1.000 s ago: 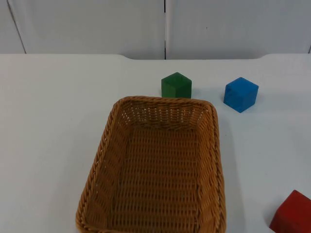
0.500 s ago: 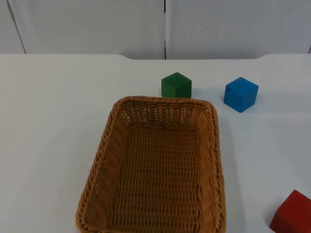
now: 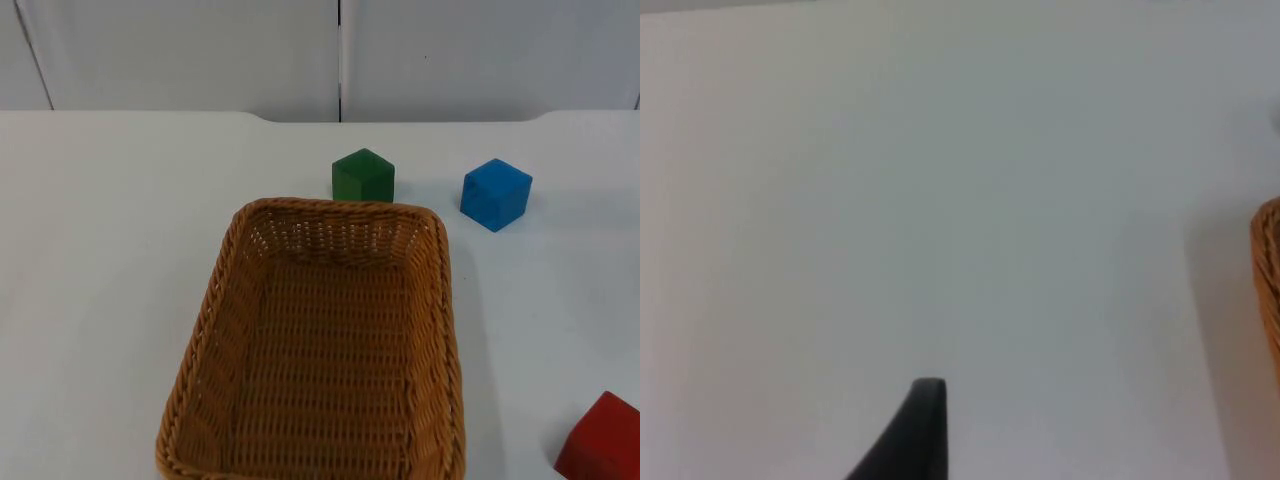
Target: Pick up one cube with each hand and place exactly two cubes into the same basket, leaving the remaining cube outside.
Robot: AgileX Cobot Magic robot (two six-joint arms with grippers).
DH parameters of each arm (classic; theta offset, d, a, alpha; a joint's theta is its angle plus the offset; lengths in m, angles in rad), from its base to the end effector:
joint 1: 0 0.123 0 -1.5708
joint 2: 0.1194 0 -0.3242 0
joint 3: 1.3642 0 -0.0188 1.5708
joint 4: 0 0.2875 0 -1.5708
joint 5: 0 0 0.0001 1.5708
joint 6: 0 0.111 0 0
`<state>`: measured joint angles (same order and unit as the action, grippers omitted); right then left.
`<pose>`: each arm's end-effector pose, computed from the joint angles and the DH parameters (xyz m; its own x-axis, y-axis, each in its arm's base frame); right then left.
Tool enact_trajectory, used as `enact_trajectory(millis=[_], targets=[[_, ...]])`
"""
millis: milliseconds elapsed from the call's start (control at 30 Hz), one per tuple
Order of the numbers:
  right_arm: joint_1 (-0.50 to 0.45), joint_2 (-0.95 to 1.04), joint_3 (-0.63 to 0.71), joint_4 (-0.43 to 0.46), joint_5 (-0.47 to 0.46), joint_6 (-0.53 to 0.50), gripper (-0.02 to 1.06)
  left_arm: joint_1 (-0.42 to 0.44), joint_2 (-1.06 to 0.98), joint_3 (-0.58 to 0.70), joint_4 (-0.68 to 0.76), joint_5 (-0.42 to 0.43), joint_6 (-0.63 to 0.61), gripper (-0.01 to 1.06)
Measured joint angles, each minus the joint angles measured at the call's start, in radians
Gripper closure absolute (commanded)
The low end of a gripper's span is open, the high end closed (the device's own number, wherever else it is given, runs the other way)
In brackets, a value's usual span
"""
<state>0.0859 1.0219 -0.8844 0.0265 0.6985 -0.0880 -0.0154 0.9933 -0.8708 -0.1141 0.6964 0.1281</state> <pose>0.2333 0.0220 0.3465 -0.6699 -0.1256 -0.7317 -0.1439 0.9889 -0.0380 0.2270 -0.0116 0.3486 -0.6623 0.0505 -0.7475 0.0967 0.9951 -0.0184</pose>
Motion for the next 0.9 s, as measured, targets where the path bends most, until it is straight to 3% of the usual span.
enact_trajectory(millis=[167, 300, 733, 900], targets=[[0.000, 0.069, 0.000, 0.000, -0.060, -0.014, 0.02, 0.000, 0.080, -0.077, -0.065, -0.002, 0.049, 0.00], [0.000, 0.152, -0.020, 0.000, -0.101, -0.034, 0.02, 0.000, 0.169, -0.135, -0.185, -0.004, 0.172, 0.00], [0.000, 0.358, -0.215, 0.006, -0.080, -0.055, 0.02, 0.000, 0.409, -0.283, -0.301, -0.008, 0.361, 0.00], [0.002, 0.457, -0.302, 0.037, -0.054, -0.113, 0.02, 0.000, 0.502, -0.361, -0.337, -0.008, 0.419, 0.00]])
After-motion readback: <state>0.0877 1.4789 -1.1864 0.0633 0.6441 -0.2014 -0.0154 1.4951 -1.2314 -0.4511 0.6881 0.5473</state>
